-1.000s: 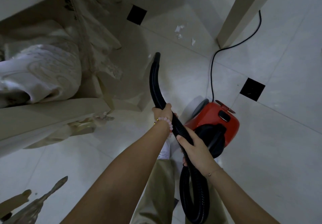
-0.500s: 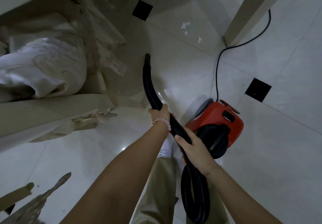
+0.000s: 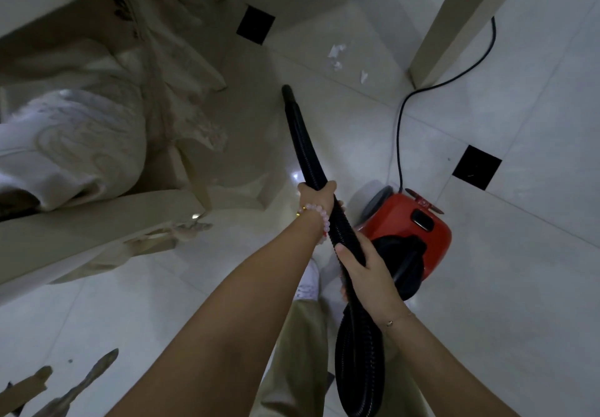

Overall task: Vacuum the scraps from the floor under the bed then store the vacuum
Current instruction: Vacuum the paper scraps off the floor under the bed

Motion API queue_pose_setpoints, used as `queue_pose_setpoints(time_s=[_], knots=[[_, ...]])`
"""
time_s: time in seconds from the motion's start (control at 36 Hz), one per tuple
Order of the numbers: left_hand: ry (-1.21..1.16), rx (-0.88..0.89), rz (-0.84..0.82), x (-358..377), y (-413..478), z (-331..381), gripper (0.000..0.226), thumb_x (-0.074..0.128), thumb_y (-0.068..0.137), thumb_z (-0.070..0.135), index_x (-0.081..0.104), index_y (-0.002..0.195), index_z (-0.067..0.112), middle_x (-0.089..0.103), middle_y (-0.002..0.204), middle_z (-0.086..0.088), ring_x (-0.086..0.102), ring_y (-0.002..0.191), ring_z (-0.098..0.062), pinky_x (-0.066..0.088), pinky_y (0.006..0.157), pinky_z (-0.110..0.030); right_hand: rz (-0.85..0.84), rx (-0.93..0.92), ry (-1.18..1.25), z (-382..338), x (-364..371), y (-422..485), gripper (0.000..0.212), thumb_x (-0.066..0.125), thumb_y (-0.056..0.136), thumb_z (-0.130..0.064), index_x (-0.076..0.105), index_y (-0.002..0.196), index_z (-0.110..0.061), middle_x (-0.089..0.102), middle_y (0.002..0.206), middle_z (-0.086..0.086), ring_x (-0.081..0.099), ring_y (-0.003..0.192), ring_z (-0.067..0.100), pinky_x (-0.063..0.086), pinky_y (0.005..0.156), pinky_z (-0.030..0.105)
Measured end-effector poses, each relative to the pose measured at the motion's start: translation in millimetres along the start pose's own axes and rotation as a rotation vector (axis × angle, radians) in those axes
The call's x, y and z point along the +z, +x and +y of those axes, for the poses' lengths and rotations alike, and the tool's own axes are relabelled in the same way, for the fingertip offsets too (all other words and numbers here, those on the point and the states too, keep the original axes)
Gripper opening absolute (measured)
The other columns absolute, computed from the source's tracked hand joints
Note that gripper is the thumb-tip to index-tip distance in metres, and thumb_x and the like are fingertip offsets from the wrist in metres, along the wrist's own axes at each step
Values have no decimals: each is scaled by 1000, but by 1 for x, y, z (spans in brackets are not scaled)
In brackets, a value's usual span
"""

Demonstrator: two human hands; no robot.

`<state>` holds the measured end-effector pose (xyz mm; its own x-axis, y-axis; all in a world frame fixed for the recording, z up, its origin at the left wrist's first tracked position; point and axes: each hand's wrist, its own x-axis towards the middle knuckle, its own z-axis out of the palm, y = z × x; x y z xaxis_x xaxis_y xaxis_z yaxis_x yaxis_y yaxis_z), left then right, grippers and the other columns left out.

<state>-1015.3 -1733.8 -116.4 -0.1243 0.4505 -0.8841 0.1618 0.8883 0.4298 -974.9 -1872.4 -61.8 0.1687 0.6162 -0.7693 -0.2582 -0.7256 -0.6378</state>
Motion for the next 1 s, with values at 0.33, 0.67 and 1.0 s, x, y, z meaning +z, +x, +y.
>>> queue_pose_setpoints(time_s=[0.33,0.67,1.0], knots=[[161,26,-123,29,7,13,33,61,85,22,39,107,13,54,81,-11,59,73,-27,56,84,-55,56,-14,58,-13,-16,8,26,51,94,-37,53,119,-41,68,91,8,56,66,19,49,65,34],[179,7,-168,36,8,7,43,62,82,19,43,118,5,54,85,-14,57,64,-24,56,83,-55,87,10,57,-9,-20,4,35,49,95,-34,49,131,-34,63,91,0,57,70,13,50,69,30],[212,16,-234,39,12,4,42,65,74,23,44,108,13,54,92,-15,58,81,-27,54,87,-58,123,-6,59,-13,-20,0,37,47,97,-30,46,134,-30,64,101,-13,60,75,-10,46,64,4]])
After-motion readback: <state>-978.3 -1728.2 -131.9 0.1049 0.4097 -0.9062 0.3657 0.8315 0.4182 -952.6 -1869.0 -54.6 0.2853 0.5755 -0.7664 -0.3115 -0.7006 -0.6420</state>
